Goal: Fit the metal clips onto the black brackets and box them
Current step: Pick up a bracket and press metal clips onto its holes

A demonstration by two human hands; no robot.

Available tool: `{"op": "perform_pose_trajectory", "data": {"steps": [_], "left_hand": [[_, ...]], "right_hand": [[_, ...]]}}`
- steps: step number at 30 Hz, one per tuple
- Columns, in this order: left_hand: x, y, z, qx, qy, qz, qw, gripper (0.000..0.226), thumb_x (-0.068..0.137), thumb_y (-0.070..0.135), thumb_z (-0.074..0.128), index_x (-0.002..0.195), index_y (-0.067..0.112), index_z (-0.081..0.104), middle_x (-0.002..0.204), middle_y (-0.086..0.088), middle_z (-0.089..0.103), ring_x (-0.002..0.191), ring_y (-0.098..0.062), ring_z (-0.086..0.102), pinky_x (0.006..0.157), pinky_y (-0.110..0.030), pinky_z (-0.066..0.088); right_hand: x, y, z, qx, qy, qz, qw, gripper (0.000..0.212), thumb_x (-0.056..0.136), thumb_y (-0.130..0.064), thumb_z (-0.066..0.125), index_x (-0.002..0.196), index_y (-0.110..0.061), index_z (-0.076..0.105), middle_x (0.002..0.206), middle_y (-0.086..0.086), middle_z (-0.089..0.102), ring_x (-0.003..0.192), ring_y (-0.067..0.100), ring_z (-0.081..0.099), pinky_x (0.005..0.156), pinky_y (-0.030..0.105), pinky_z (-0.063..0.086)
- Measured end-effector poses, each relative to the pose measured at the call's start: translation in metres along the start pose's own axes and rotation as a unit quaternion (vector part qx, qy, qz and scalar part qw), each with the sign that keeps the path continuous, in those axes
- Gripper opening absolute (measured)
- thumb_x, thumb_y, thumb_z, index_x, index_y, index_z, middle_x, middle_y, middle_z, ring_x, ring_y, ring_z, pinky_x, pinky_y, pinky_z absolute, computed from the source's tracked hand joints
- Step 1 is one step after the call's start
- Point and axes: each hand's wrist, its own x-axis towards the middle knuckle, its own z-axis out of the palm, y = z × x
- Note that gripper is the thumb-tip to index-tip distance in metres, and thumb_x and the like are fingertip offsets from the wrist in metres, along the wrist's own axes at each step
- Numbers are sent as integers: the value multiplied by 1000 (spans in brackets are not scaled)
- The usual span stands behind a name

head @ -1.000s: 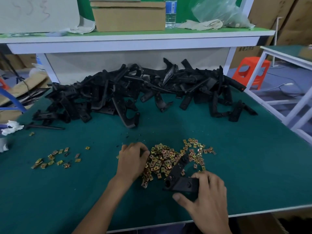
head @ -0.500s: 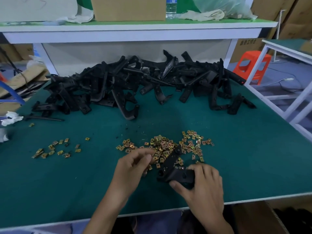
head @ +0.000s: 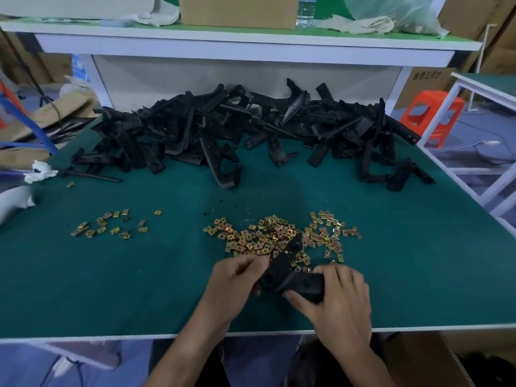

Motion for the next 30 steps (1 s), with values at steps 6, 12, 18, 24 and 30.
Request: {"op": "perform_pose_trajectory", "data": {"steps": [6, 12, 18, 24, 30], "left_hand": [[0, 4, -1, -81, -14, -57, 995, 28, 100, 27, 61, 91, 9, 80, 82, 4, 71, 72, -4, 59, 60, -20, 47], [0, 0, 0, -18, 20, -34, 999, 28, 99, 28, 63, 85, 9, 78, 71, 3, 66, 66, -7, 59, 61, -22, 51], [4, 4, -7, -19, -22, -64, 998, 23, 94, 30, 68, 83, 14, 80, 76, 1, 70, 70, -7, 62, 64, -21, 51], [3, 6, -25, 81, -85, -70, 991, 12, 93, 31, 71, 88, 28, 82, 91, -5, 78, 84, -10, 70, 82, -26, 55], [-4, -5, -15, 57, -62, -61, 995, 20, 97, 33, 65, 88, 24, 80, 83, -2, 74, 76, -7, 65, 72, -21, 54]], "right_hand": [[0, 1, 0, -2, -7, -12, 1000, 79, 71, -92, 40, 100, -23, 68, 100, -2, 61, 102, 28, 51, 81, 44, 45], [0, 0, 3, -7, 10, -21, 1000, 77, 70, -91, 42, 97, -25, 71, 99, -4, 63, 101, 27, 50, 78, 43, 44], [-3, 4, 9, 8, 50, -29, 998, 77, 69, -90, 48, 92, -22, 75, 95, -3, 68, 95, 28, 52, 73, 42, 44], [-3, 0, 7, 19, 79, -14, 997, 57, 85, -74, 49, 78, -23, 73, 82, -5, 66, 83, 26, 56, 64, 37, 45], [-1, -5, 2, 15, 72, 42, 996, 49, 87, -64, 52, 65, -21, 62, 70, -4, 58, 73, 25, 55, 53, 31, 41]]}}
